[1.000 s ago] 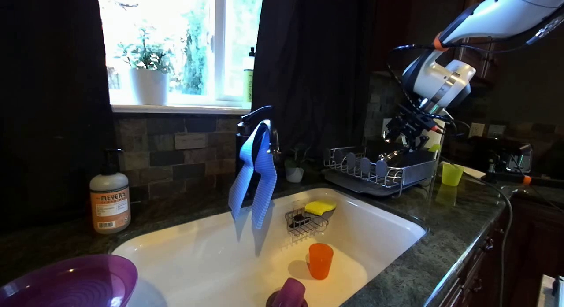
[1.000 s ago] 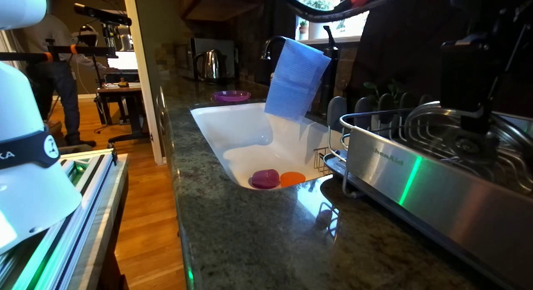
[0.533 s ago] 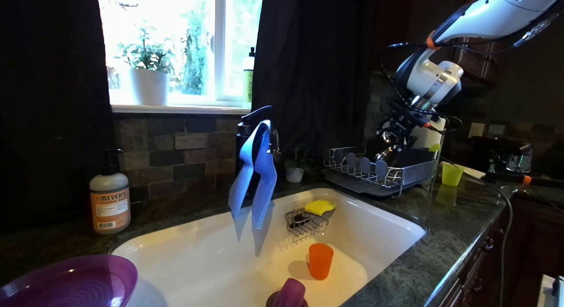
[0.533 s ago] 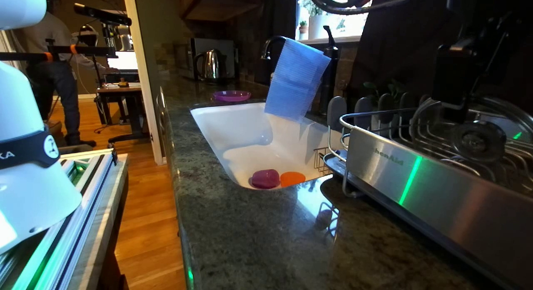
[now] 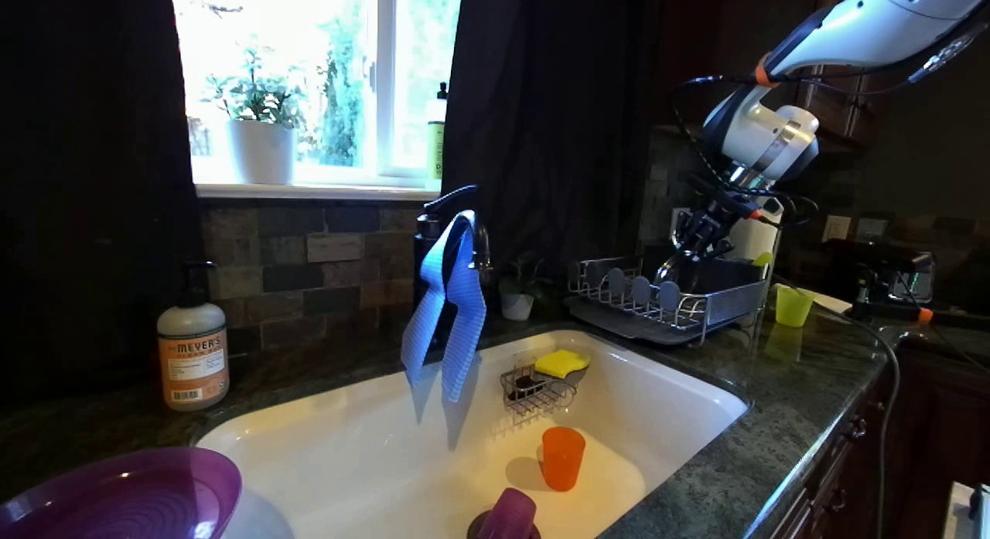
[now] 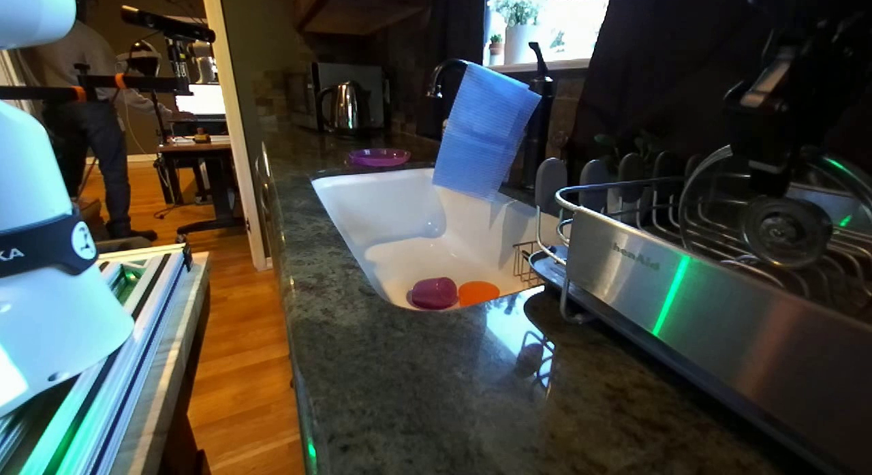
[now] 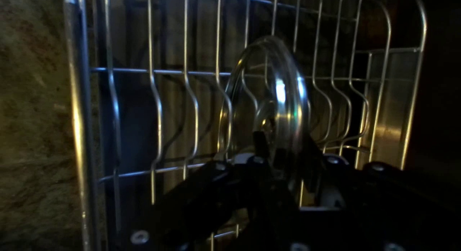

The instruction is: Lift the lid and make it stand upright on the dish rack

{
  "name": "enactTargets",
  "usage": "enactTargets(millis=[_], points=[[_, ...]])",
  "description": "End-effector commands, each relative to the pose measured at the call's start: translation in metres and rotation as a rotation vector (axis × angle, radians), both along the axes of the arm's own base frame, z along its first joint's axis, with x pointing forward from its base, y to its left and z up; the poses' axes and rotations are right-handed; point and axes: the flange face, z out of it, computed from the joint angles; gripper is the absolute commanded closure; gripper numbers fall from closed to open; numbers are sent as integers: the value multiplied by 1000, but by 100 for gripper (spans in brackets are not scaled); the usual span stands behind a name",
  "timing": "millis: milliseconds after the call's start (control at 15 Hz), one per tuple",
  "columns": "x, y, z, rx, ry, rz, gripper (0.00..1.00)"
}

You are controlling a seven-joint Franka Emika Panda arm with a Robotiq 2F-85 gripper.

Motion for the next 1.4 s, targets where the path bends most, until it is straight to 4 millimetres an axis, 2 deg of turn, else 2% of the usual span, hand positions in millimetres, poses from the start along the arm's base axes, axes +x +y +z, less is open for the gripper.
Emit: enactTargets(millis=[0, 67, 267, 467, 733, 1200, 1333], points=[[-9, -8, 2, 31, 55, -67, 87], [-8, -8, 4, 41, 58, -78, 94], [1, -4, 10, 57, 80, -85, 98], [10, 0, 22, 63, 135, -64, 98], [17, 5, 48, 36, 131, -59, 97], [0, 13, 92, -30, 70, -22, 97], [-8, 16, 107, -41, 57, 82, 97]])
